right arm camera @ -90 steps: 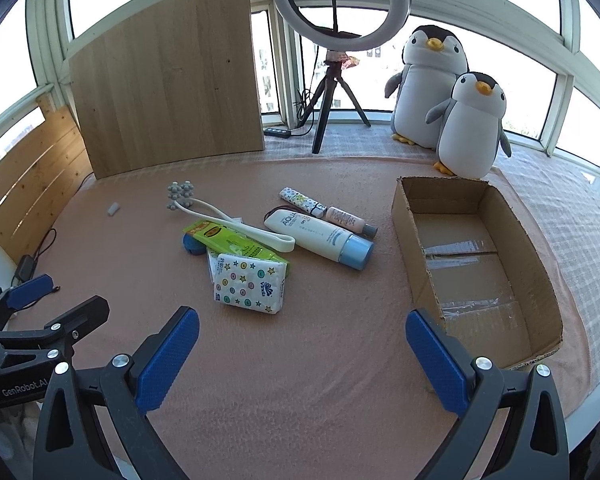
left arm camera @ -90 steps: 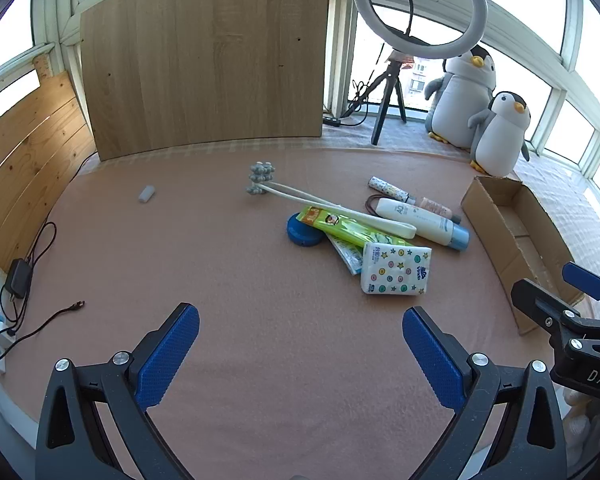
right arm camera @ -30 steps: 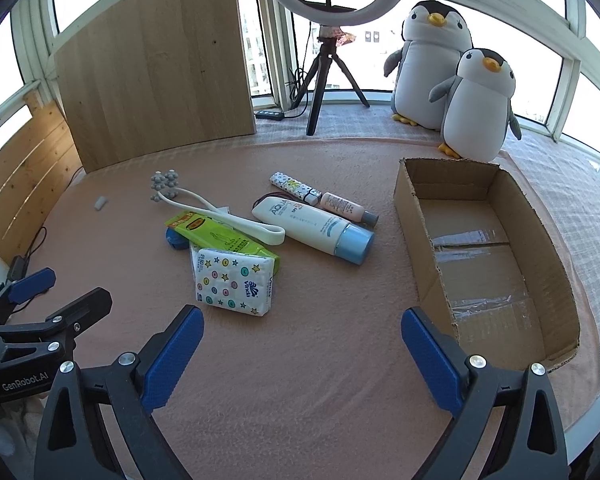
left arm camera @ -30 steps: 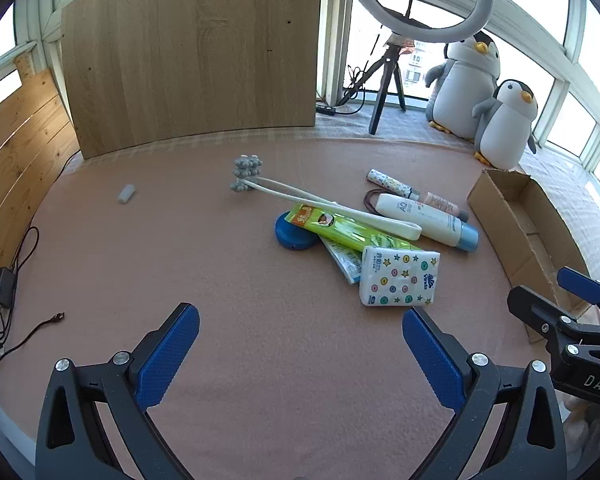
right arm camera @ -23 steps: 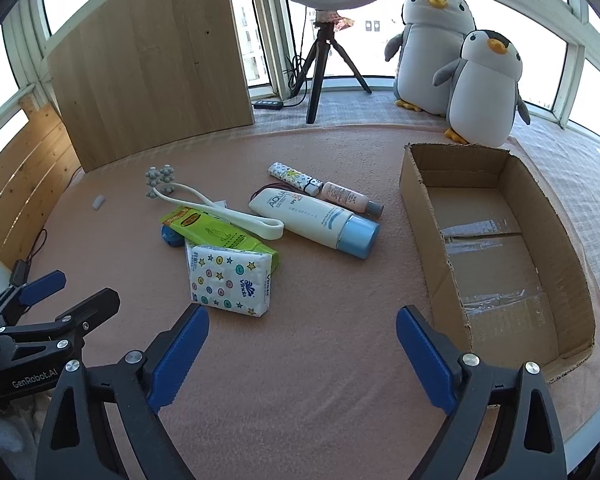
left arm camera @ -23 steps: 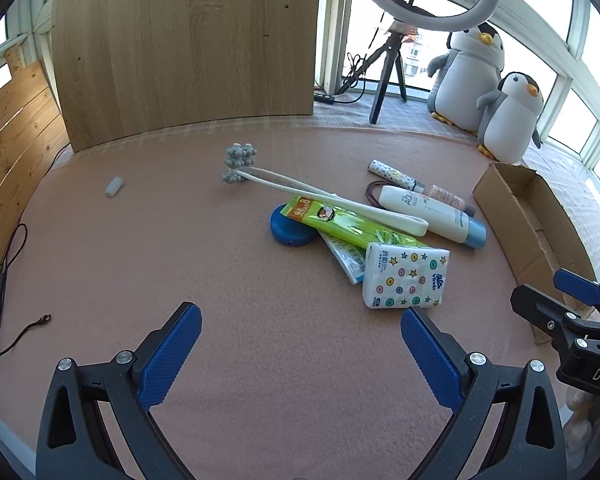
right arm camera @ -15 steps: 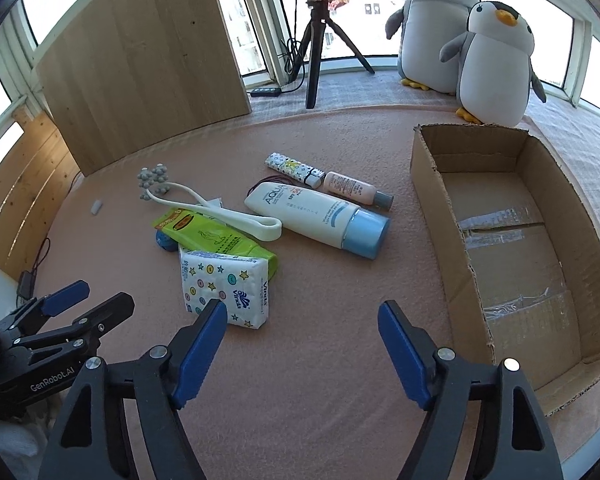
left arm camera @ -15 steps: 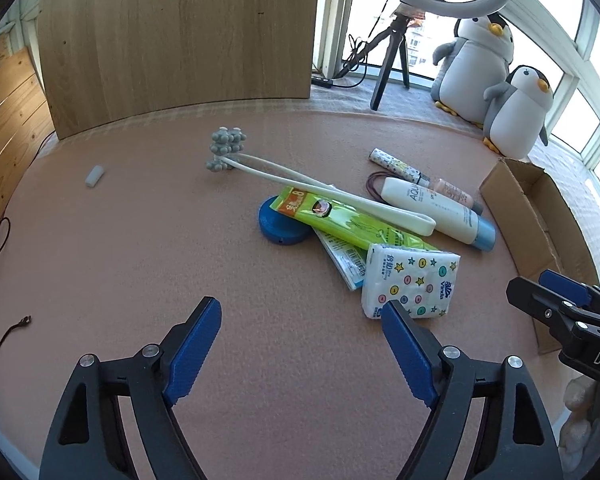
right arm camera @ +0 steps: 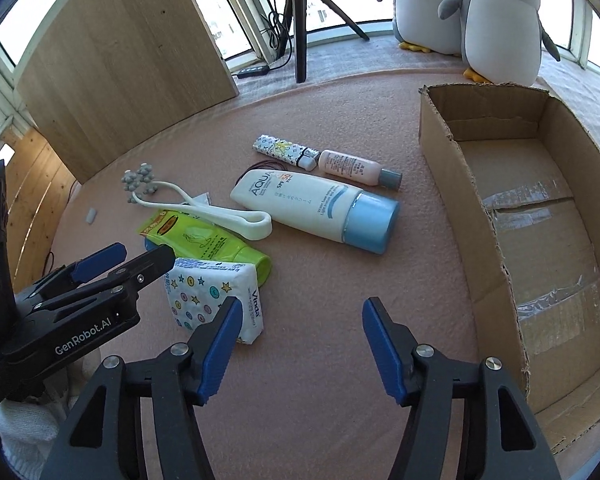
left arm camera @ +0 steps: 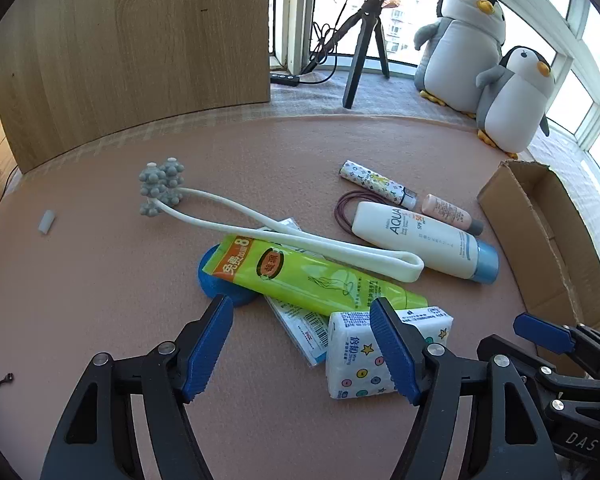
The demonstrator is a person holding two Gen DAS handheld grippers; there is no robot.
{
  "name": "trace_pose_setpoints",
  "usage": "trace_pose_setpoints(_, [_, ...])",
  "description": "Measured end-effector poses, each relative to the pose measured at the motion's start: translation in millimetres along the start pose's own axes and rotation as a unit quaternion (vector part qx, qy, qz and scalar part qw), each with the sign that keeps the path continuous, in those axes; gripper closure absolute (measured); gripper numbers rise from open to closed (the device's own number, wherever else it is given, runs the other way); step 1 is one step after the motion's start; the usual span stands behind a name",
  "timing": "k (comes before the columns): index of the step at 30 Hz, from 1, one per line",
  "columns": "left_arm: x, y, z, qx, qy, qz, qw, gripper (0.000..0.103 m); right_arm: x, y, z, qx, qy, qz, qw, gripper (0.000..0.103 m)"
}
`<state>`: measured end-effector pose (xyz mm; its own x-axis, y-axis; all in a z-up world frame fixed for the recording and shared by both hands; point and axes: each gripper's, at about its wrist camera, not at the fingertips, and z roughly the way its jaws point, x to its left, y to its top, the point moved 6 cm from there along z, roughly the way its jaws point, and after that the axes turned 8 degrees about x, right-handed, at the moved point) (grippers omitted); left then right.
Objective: Organize objects
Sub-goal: 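Lower the left gripper onto the patterned tissue pack and close it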
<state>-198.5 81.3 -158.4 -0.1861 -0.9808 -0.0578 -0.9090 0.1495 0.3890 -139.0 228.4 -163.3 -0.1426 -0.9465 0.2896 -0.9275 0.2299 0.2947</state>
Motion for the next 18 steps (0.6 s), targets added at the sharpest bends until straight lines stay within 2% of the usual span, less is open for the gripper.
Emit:
trace_pose_setpoints(7, [-15.6, -4.8, 21.7, 0.018, 0.003, 0.024, 0.9995, 0.03, -11.1, -8.2, -2.1, 0.003, 0.003, 0.017, 1.0, 0.044])
trace_pose_setpoints(18, [-19.7, -46.4, 26.1, 0.039, -0.006, 0.03, 0.9988, 0.032, -11.9, -17.0, -8.8, 0.002, 0.011, 0.02, 1.0, 0.044])
